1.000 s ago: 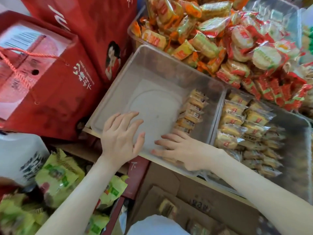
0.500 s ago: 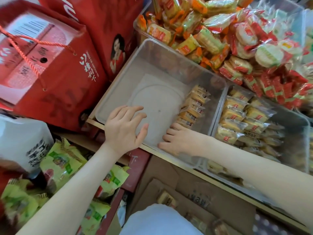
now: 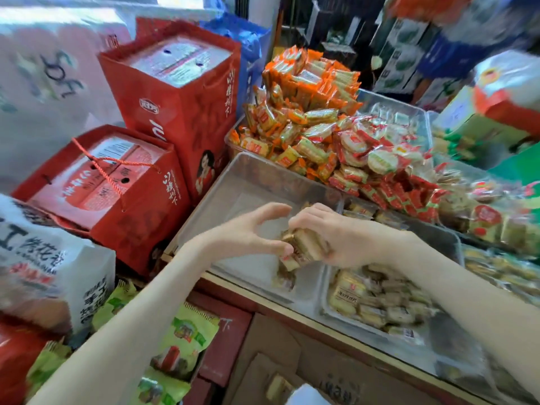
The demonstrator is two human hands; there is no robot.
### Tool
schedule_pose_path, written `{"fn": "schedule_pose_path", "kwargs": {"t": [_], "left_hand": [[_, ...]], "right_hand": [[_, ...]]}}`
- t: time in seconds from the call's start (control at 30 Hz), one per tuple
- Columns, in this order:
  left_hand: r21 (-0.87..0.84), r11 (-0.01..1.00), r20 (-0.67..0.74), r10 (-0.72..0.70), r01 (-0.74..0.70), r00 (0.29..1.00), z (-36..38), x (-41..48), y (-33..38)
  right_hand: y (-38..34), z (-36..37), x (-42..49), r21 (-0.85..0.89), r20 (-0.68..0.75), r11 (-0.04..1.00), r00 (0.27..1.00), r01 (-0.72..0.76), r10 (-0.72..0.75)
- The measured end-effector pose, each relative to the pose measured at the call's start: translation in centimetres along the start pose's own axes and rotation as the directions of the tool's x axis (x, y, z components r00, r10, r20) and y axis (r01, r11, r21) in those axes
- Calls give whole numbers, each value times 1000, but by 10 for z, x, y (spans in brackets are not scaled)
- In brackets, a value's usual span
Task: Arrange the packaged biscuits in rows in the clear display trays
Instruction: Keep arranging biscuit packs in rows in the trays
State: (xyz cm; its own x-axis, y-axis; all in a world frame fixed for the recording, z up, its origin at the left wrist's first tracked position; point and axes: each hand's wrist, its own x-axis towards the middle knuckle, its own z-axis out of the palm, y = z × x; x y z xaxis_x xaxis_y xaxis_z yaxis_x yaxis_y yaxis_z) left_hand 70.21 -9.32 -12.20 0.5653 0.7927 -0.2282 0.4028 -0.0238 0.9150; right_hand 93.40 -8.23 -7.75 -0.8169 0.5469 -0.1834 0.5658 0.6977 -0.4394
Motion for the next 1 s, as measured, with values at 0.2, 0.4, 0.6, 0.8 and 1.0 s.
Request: {"fn": "schedule_pose_path", "kwargs": {"t": [0.2, 0.4, 0.6, 0.8, 1.0], "left_hand": [[-31, 992, -7, 126, -126, 992, 27, -8, 84], [-331, 930, -89, 138, -160, 986, 57, -33, 110], [-393, 914, -11, 102, -98, 995, 96, -51, 118], [-511, 860, 3, 25, -20, 1000, 118, -64, 107], [-606, 796, -248, -186, -2, 951, 113, -78, 94]], "right_hand": [[-54, -51, -55, 134, -237, 991, 971, -9, 41], [-76, -54, -113, 500, -487, 842, 737, -205, 469], [-106, -22, -145, 668, -455, 721, 665, -184, 592], [-117, 3, -164, 763, -440, 602, 493, -236, 751], [-121, 7, -190, 740, -442, 598, 447, -308, 777]]}}
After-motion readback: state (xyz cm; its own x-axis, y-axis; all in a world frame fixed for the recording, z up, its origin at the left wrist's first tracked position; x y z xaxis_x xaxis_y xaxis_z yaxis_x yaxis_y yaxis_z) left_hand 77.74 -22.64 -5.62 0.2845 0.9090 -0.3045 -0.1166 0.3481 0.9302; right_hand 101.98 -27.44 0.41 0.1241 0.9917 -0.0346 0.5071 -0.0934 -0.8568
